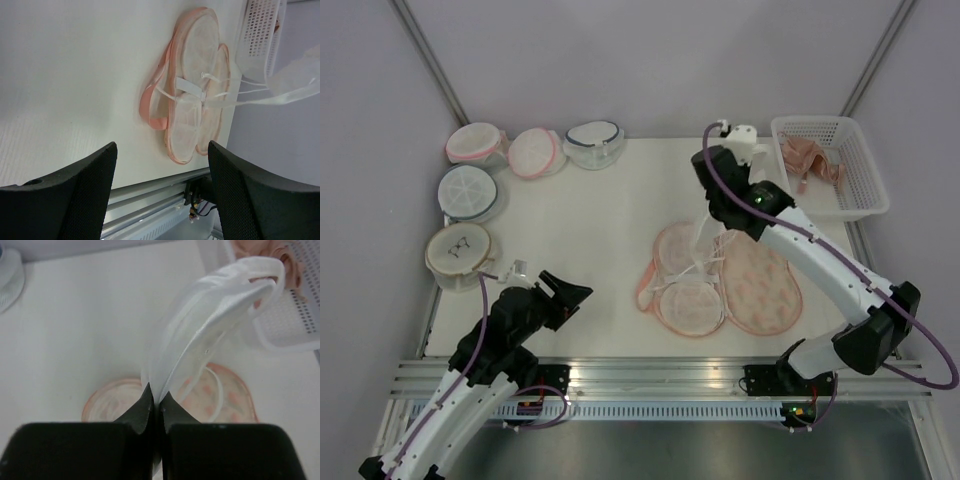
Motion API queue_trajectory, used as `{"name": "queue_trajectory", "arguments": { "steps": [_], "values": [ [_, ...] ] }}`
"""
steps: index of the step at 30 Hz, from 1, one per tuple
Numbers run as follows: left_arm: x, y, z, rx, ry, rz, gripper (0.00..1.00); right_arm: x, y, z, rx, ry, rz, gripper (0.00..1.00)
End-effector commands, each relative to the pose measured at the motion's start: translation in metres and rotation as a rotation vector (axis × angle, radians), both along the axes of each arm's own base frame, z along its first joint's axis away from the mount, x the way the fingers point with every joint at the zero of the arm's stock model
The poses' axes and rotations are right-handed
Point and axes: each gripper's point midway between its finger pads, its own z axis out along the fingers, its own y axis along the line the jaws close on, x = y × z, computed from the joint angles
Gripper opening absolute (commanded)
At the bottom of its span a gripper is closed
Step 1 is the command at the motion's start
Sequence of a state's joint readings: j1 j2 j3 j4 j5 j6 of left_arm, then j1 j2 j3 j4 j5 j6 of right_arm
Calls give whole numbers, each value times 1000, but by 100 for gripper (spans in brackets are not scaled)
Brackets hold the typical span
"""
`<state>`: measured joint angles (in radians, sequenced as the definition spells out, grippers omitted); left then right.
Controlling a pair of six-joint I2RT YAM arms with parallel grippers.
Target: Unzip the laundry bag and remove the bra
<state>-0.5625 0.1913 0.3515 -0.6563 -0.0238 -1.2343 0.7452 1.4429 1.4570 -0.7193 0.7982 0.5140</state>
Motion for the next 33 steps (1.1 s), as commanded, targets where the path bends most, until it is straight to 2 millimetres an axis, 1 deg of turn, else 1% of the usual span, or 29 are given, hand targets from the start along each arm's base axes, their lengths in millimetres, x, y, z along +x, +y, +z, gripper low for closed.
{"name": "queue_trajectory", "arguments": {
  "steps": [1,2,3,5,6,8,9,10,11,12,13,14,15,17,18,20,21,23,24,26,27,28,29,30,31,32,33],
  "values": [
    [3,-2,22,-29,-30,5,78,42,-53,62,19,-126,-134,0],
    [3,-2,24,-27,-35,3,78,51,-67,73,13,-146,-158,1],
    [3,-2,28,-30,-40,0,78,66,-90,93,28,-190,-220,0],
    [3,-2,30,-27,-38,-2,78,84,-111,115,53,-249,-259,0],
    [3,-3,33,-29,-44,-4,78,100,-130,136,92,-291,-280,0],
    [3,-3,34,-27,-42,-8,78,114,-151,159,117,-350,-309,0],
    [3,-3,37,-29,-46,-6,78,125,-170,177,126,-398,-339,0],
    [3,-3,37,-27,-42,-6,78,130,-178,190,139,-437,-348,0],
    [3,-3,38,-29,-44,-6,78,136,-186,198,150,-464,-357,0],
    [3,-3,41,-31,-46,-6,78,143,-203,208,160,-502,-383,0],
    [3,-3,41,-32,-46,-5,78,150,-207,219,195,-552,-370,0],
    [3,-3,42,-34,-47,-3,78,155,-215,222,206,-579,-389,0],
    [2,-3,43,-37,-46,-3,78,157,-230,234,219,-641,-412,1],
    [1,-3,44,-42,-42,-2,78,161,-243,242,231,-695,-435,0],
    [1,-3,45,-47,-40,-1,78,161,-261,252,235,-751,-464,0],
    [-1,-2,43,-50,-30,0,78,162,-272,264,246,-812,-480,0],
    [-1,-2,42,-49,-25,1,77,164,-282,271,253,-850,-487,0],
    [-3,-1,40,-48,-15,7,77,172,-290,283,287,-896,-474,0],
    [-3,0,39,-47,-10,8,77,172,-301,287,290,-910,-484,0],
    [-4,0,39,-55,-5,15,77,180,-308,294,306,-944,-473,0],
    [-4,2,37,-52,-2,22,77,179,-316,299,309,-971,-478,0],
    [-4,2,37,-56,-2,25,77,181,-318,301,319,-987,-471,0],
    [-4,2,36,-59,5,30,77,187,-320,298,328,-989,-464,0],
    [-3,2,36,-56,5,34,77,187,-327,298,329,-1004,-470,0],
    [-3,3,35,-55,10,37,77,189,-329,298,330,-1010,-471,0],
    [-2,3,34,-51,13,41,77,196,-332,290,335,-997,-471,0],
    [-2,3,34,-50,16,43,77,198,-336,287,344,-997,-471,0]
  ]
}}
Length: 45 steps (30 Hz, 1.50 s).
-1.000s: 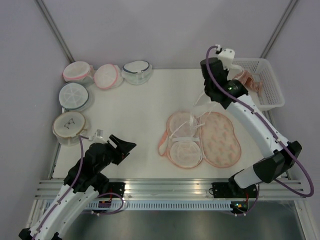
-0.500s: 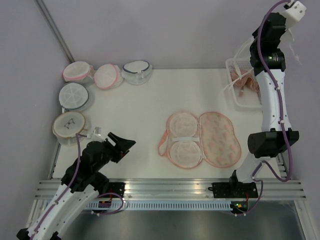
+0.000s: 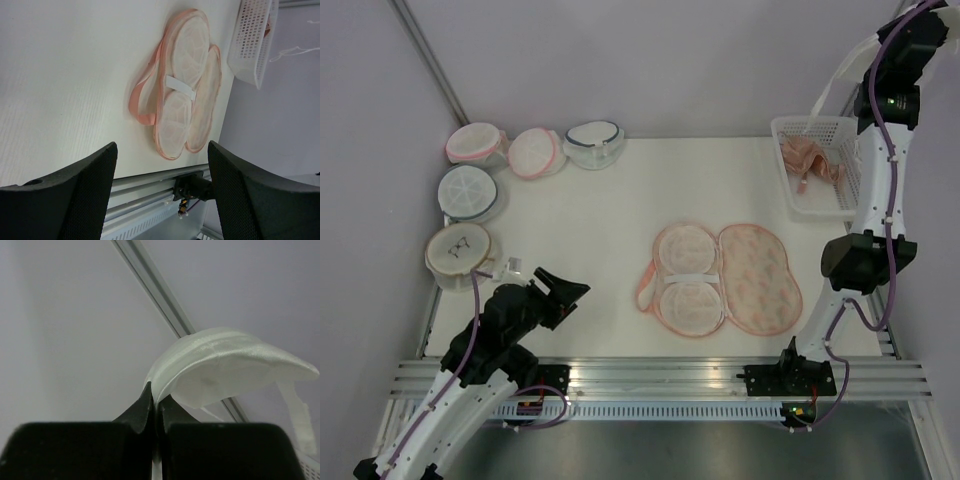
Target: Unzip the laundry bag and remove the bra
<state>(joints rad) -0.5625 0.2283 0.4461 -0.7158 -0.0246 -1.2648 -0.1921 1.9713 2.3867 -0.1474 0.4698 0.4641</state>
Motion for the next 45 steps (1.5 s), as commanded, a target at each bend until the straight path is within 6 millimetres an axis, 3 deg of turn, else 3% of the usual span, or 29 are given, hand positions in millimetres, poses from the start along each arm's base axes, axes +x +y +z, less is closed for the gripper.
{"name": "queue_trajectory", "arguments": {
  "steps": [1,6,12,15,19,23,26,27,28,29,32,36,37,39,40,42,43,44,45],
  "values": [
    [1,2,9,-25,4,29,77,7,-3,18,9,-108,44,0],
    [3,1,4,-4,34,34,77,35,-14,-24,42,-55,66,0],
    [6,2,-3,16,59,46,77,72,-22,-99,90,76,84,0],
    [7,2,-7,19,66,50,77,82,-28,-151,132,175,58,0],
    [7,1,-12,15,74,53,77,80,-38,-241,211,349,-14,0],
    [7,0,-16,13,79,48,78,73,-41,-303,269,481,-57,0],
    [6,0,-15,14,77,42,77,68,-45,-315,275,508,-91,0],
    [6,0,-15,13,74,40,78,72,-38,-316,262,524,-39,7],
    [5,0,-17,10,79,39,78,79,-33,-311,250,523,7,26],
    [5,0,-15,2,72,41,78,80,-27,-316,250,561,40,62],
    [4,-1,-17,-11,70,43,78,89,-7,-303,231,587,167,98],
    [1,-1,-16,-31,56,33,78,80,22,-262,143,574,256,98],
    [1,-2,-16,-35,53,32,78,68,30,-243,114,568,270,98],
    [0,-2,-16,-40,48,27,79,54,51,-230,93,576,284,98],
    [-1,-2,-15,-47,40,26,79,35,60,-217,87,575,284,98],
    [-2,-2,-14,-54,29,24,79,12,95,-219,83,629,307,98],
    [-2,-2,-12,-62,20,23,79,-8,111,-221,68,660,331,98],
    [-2,-2,-12,-65,13,22,79,-23,145,-232,57,719,348,98],
    [-3,-2,-10,-71,9,20,79,-37,165,-239,44,749,374,98]
  ]
}}
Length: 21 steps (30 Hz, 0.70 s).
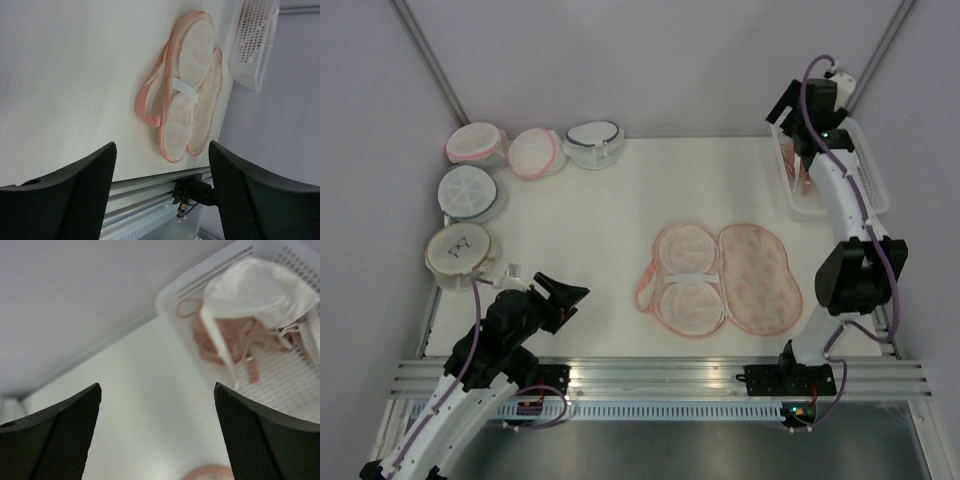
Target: Unzip the laundry bag and remove the bra
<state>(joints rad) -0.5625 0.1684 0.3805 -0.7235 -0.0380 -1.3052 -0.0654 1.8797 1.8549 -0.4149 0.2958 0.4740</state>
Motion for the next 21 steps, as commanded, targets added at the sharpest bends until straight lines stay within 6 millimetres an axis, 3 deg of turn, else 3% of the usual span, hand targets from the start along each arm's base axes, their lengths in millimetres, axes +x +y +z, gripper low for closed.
{"name": "queue_trajectory", "arguments": {
  "steps": [1,2,3,4,5,6,7,9,12,15,17,18,19,21],
  "values": [
    [-1,-5,10,-54,-25,-12,79,-72,81,-1,-53,91,117,98],
    [-2,-5,12,-56,-31,-17,79,-87,116,-11,-58,105,166,98],
    [-2,-5,13,-51,-38,-24,79,-100,132,-21,-39,110,176,98],
    [-3,-5,15,-47,-45,-30,79,-122,140,-47,-39,156,189,98],
    [-3,-5,16,-41,-51,-34,79,-138,158,-62,-36,197,219,98],
    [-6,-7,15,-34,-51,-59,79,-150,159,-76,0,226,179,98],
    [-8,-9,17,-36,-55,-75,80,-173,158,-102,-24,323,177,98],
    [-10,-10,18,-35,-62,-90,80,-199,144,-124,-49,402,78,98],
    [-12,-12,14,-47,-57,-102,80,-230,118,-136,-97,438,-52,98],
    [-13,-12,6,-48,-47,-108,80,-245,106,-145,-64,434,-98,98],
    [-15,-13,6,-59,-47,-112,80,-243,106,-161,94,435,-89,98],
    [-16,-13,6,-63,-54,-113,80,-251,99,-174,148,452,-96,98],
    [-17,-13,6,-68,-53,-114,80,-246,80,-176,199,418,-158,98],
    [-18,-11,7,-70,-55,-107,80,-251,66,-181,185,411,-201,98]
  ]
}}
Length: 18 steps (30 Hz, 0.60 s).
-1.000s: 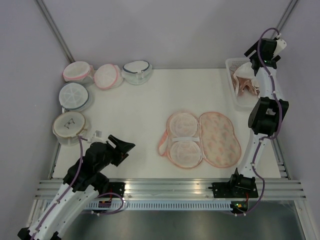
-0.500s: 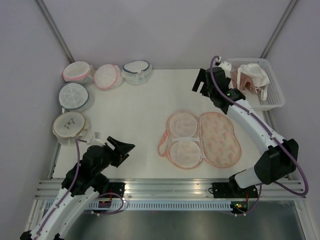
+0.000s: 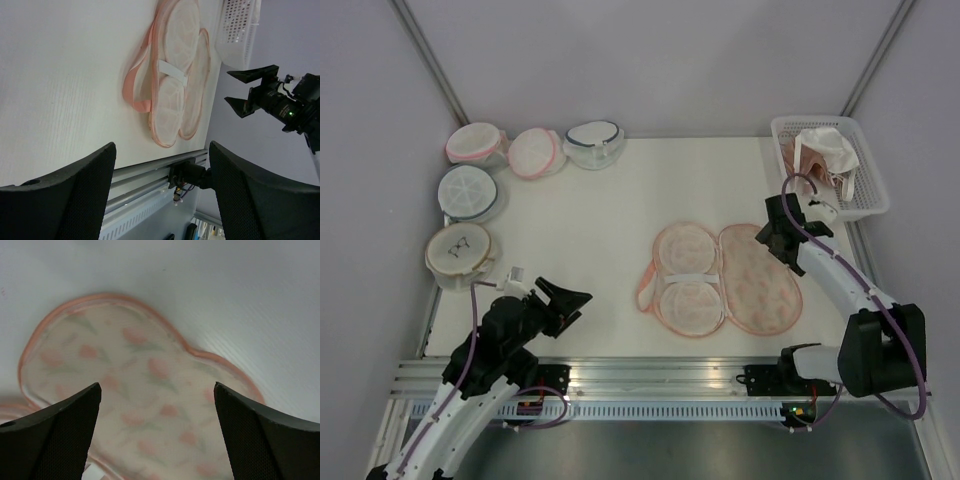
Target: Unzip the laundry bag and remove the bra
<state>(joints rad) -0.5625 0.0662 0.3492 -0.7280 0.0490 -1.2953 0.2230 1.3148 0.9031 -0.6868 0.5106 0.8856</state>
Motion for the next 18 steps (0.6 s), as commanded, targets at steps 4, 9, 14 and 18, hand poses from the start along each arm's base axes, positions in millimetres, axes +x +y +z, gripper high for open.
{"name": "queue_trajectory", "arguments": {
  "steps": [4,9,14,18],
  "values": [
    [-5,2,-3,-5,-6,-5,80,2,-13,-23,137,-34,-97,96],
    [-5,4,-6,1,3,3,79,-12,-12,-61,197,37,-95,90],
    [-5,5,-11,7,18,11,79,-21,-25,-74,161,73,-123,88],
    [-4,5,-13,5,24,19,79,-21,-40,-67,111,62,-148,88]
  ]
}}
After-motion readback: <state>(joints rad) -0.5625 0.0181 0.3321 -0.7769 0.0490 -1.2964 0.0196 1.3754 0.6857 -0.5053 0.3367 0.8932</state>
